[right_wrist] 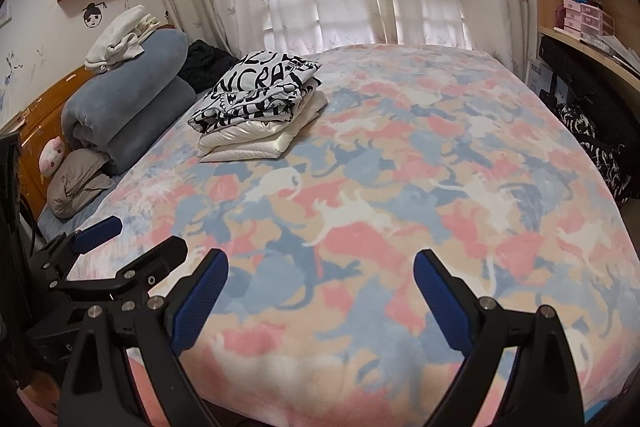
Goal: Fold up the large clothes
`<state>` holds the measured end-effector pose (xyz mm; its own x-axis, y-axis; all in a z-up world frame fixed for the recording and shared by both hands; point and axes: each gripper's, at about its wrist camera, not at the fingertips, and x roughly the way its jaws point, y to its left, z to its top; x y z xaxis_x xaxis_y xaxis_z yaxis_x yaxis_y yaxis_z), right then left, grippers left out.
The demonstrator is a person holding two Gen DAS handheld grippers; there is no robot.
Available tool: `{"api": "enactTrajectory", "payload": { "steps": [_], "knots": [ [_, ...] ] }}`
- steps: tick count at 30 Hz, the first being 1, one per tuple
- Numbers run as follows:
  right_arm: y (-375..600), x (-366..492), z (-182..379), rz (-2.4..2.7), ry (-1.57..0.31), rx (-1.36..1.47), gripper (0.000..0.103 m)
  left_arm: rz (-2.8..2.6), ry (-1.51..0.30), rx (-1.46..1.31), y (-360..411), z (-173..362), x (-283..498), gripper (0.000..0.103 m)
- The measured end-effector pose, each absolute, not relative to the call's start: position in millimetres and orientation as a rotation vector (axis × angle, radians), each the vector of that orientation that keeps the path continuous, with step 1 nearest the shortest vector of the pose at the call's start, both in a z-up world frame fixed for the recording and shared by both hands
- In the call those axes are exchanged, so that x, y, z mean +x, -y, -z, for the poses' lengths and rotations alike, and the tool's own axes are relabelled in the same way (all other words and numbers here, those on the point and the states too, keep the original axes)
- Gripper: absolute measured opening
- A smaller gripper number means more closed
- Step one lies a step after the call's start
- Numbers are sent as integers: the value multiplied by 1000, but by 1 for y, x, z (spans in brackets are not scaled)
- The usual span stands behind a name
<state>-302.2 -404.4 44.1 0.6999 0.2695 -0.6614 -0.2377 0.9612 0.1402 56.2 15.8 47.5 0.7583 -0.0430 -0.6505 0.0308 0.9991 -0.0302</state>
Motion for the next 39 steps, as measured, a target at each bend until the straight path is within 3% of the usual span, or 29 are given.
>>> {"api": "enactTrajectory", "payload": {
  "steps": [39],
  "knots": [
    [397,-302,-41,-305,-745,72,94,8,-716,-45,-20,-48,50,102]
  ]
}}
